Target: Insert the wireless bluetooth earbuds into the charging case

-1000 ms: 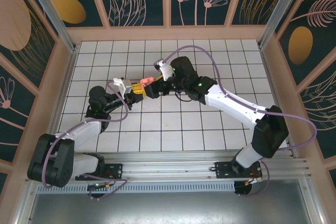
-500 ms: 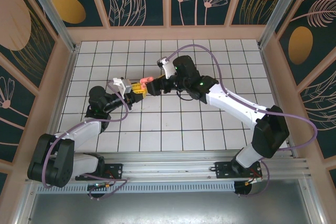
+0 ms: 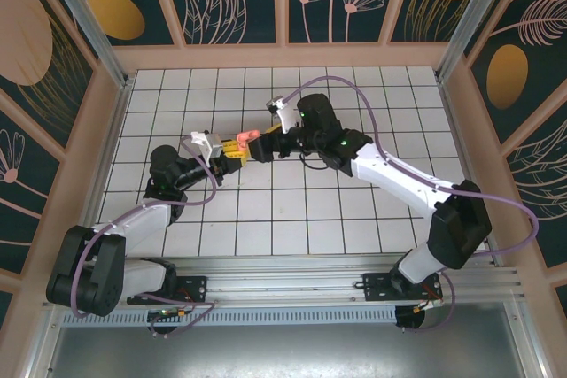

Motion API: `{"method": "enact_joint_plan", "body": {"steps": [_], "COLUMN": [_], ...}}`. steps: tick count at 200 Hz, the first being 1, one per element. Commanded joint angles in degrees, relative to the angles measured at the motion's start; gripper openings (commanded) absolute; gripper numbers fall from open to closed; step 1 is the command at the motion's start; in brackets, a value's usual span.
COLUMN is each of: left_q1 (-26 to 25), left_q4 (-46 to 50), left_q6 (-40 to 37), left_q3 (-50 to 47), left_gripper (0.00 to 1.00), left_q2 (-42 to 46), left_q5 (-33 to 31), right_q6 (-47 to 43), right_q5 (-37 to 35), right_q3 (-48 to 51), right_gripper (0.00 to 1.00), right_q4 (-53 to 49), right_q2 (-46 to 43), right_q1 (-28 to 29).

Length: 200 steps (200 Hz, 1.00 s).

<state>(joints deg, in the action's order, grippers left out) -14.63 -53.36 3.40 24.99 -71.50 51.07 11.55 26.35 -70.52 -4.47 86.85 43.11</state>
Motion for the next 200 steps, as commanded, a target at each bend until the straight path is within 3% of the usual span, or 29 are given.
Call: {"method": "enact_joint_plan", "body": {"steps": [1,40,109,150,200], "left_q1": [-0.22,-0.31,-0.30,-0.26,-0.26], "left_q4": [-3.88,-7.88,-5.35,-0.48,2.83], "left_q6": [0.71,3.60,3.66,1.29,0.55], "left_q3": [1.24,1.11,3.34,3.31,3.73], "left_gripper": [0.07,0.07,0.07,0.06,0.05], "left_q2": [0.23,-0.27,-0.06,1.90,0.48], "left_q5": [3.50,6.73,9.39,6.66,4.14], "right_q6": [2.59,4.60,8.73,10.02,16.39], "right_q5": [6.97,17.44,25.44,29.64,29.86], "right_q3": [1.49,0.68,-0.99,-1.60,7.71], "right_gripper": [0.87,0.86,0.85,0.81,0.74], "right_q4": [5.95,7.56,13.14,15.49,27.65], "right_q2": [-3.96,-3.62,1.21,2.17,-3.81], "right_q1": [-2.50,-5.56,-5.34,-5.13,-6.74]}}
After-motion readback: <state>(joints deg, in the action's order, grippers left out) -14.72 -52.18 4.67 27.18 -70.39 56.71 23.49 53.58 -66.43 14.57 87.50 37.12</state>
